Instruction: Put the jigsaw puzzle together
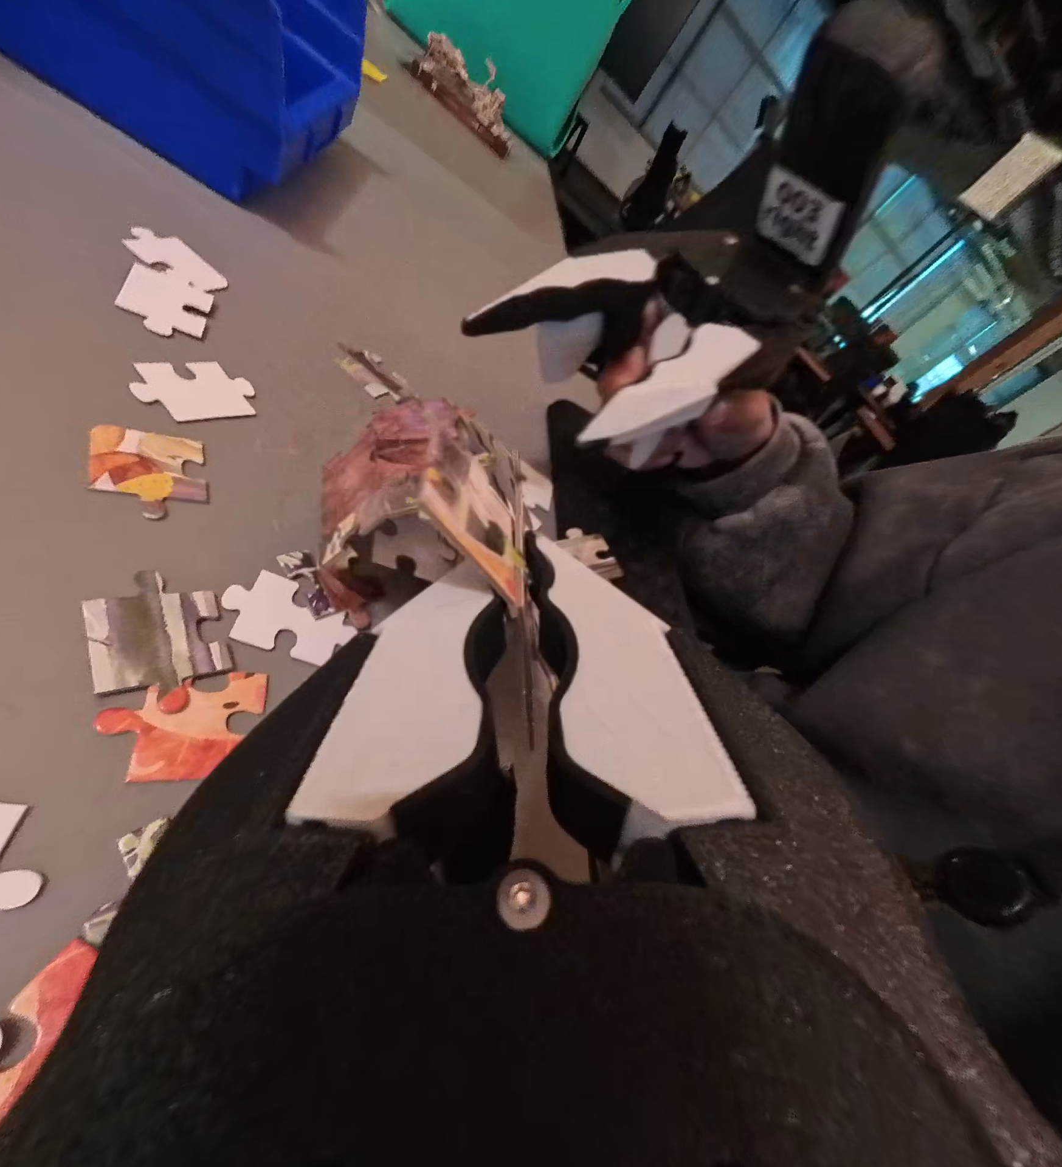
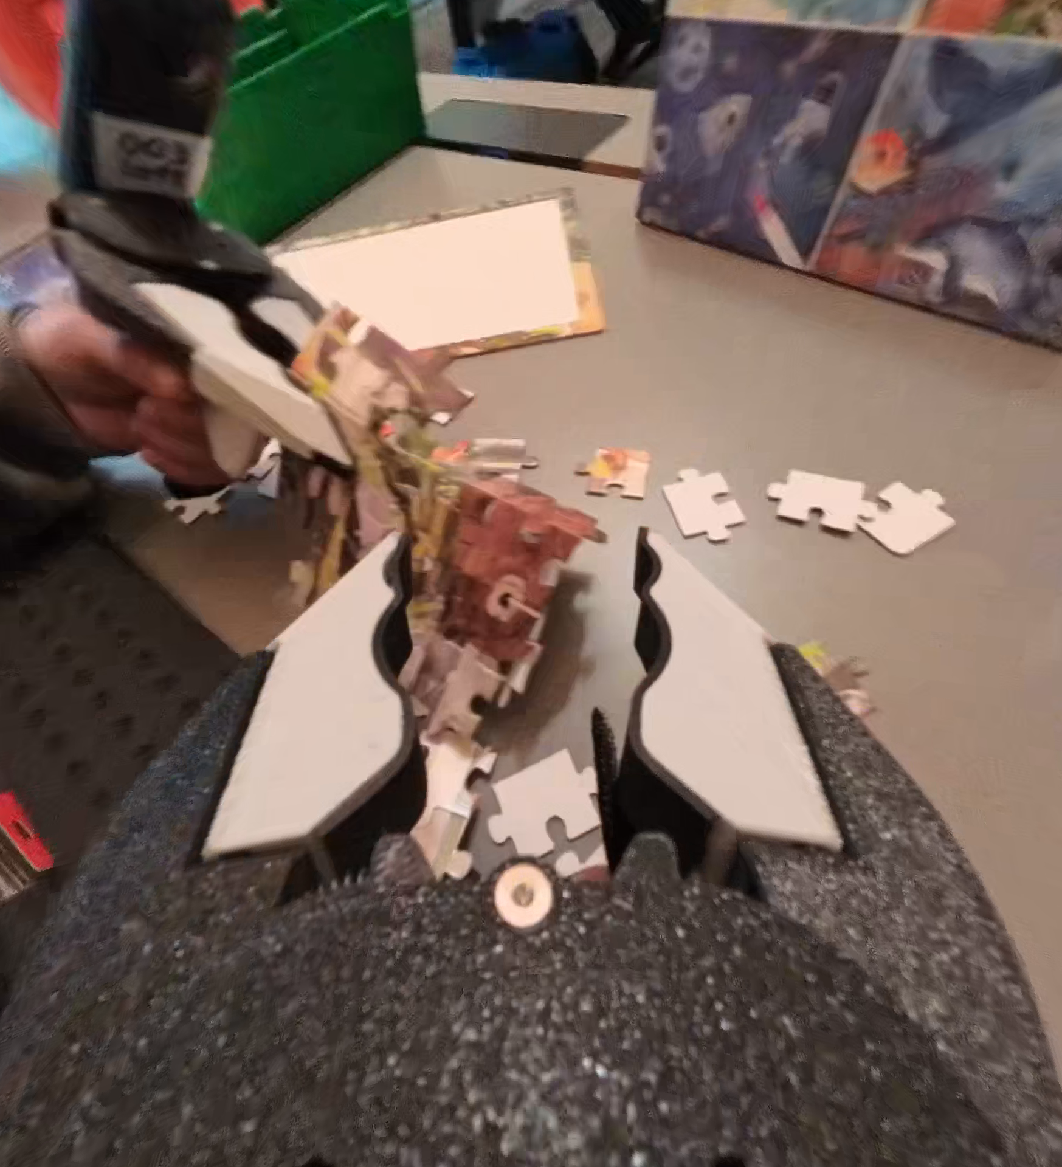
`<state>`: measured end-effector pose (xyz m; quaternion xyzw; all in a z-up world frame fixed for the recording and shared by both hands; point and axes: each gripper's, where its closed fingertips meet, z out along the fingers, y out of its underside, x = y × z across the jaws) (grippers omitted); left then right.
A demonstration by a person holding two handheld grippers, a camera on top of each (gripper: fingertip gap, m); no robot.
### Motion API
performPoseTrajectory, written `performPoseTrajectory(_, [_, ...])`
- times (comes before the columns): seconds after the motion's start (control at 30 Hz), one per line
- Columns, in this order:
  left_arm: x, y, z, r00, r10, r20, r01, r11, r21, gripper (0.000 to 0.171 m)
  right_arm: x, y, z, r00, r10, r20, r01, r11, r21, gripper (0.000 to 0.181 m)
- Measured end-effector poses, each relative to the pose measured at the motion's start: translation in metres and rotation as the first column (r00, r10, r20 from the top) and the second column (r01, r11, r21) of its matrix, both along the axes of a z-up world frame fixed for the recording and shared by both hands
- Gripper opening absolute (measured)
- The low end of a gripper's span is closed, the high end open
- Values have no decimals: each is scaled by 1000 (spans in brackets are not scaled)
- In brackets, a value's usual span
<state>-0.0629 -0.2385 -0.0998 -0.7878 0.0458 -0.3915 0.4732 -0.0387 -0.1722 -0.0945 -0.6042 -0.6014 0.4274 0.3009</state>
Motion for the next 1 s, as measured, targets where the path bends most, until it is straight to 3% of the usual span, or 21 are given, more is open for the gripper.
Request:
performPoseTrajectory(0.07, [-1,-2,16,998,-14,58,11,998,60,1,-5,-1,-16,997,55,55,-43,979,-199,74])
performPoseTrajectory(0.1, [1,-4,23,996,-32,87,25,996,84,1,-7,-19,-23,983,169,79,-130,924,-359,75])
performPoseTrajectory(0.13, [3,-6,29,992,-49,113,37,994,108,1,-6,-40,-22,951,304,60,-231,825,-515,72])
performPoseTrajectory(0.2, [5,-8,37,988,-65,140,44,988,147,0,-5,-67,2,887,453,-90,-389,628,-674,28])
performPoseTrajectory(0.23, [3,-7,38,989,-51,137,29,988,154,1,-7,-69,11,881,447,-154,-428,616,-662,13])
performPoseTrajectory(0.27, [-2,-5,36,993,-22,117,4,988,152,1,-11,-67,14,888,425,-176,-434,644,-630,8])
performPoseTrajectory(0.3, [-7,-3,32,996,5,84,-17,990,140,1,-16,-62,8,907,397,-143,-404,718,-566,5])
performPoseTrajectory(0.37, [-17,1,20,998,63,-17,-61,993,102,1,-24,-55,-8,936,347,-61,-348,884,-313,5])
performPoseTrajectory(0.4, [-21,2,14,995,84,-49,-80,994,81,1,-26,-52,-13,947,321,-29,-321,932,-166,7])
performPoseTrajectory(0.47, [-31,6,3,987,134,-87,-131,991,35,1,-32,-39,-16,974,229,0,-228,969,93,14])
performPoseTrajectory(0.53, [-46,10,-14,968,198,-152,-204,979,-23,1,-33,-33,-13,983,183,-9,-171,934,314,11])
performPoseTrajectory(0.6, [-45,8,-19,971,182,-154,-190,981,-39,1,-30,-57,-9,962,272,-39,-249,923,292,4])
performPoseTrajectory(0.67, [-39,7,-16,979,157,-127,-162,986,-33,1,-29,-78,-3,937,344,-65,-340,938,62,4])
performPoseTrajectory(0.77, [-39,7,-22,967,158,-200,-168,985,-38,1,-22,-94,18,881,445,-158,-472,823,-317,4])
performPoseTrajectory(0.8, [-42,7,-25,959,166,-232,-181,983,-43,1,-22,-88,23,885,430,-178,-465,821,-331,4])
performPoseTrajectory(0.83, [-42,6,-25,961,157,-230,-171,984,-43,1,-26,-73,19,915,372,-158,-402,872,-278,4])
performPoseTrajectory(0.9, [-37,4,-9,984,138,-110,-140,990,-12,1,-32,-34,-3,976,215,-31,-218,969,-114,5])
performPoseTrajectory(0.93, [-36,4,2,991,133,-35,-132,991,11,1,-30,-26,-10,982,191,9,-190,979,-73,10])
performPoseTrajectory(1.0, [-33,2,20,992,103,66,-108,992,65,1,-25,-39,-7,963,268,9,-263,950,-166,43])
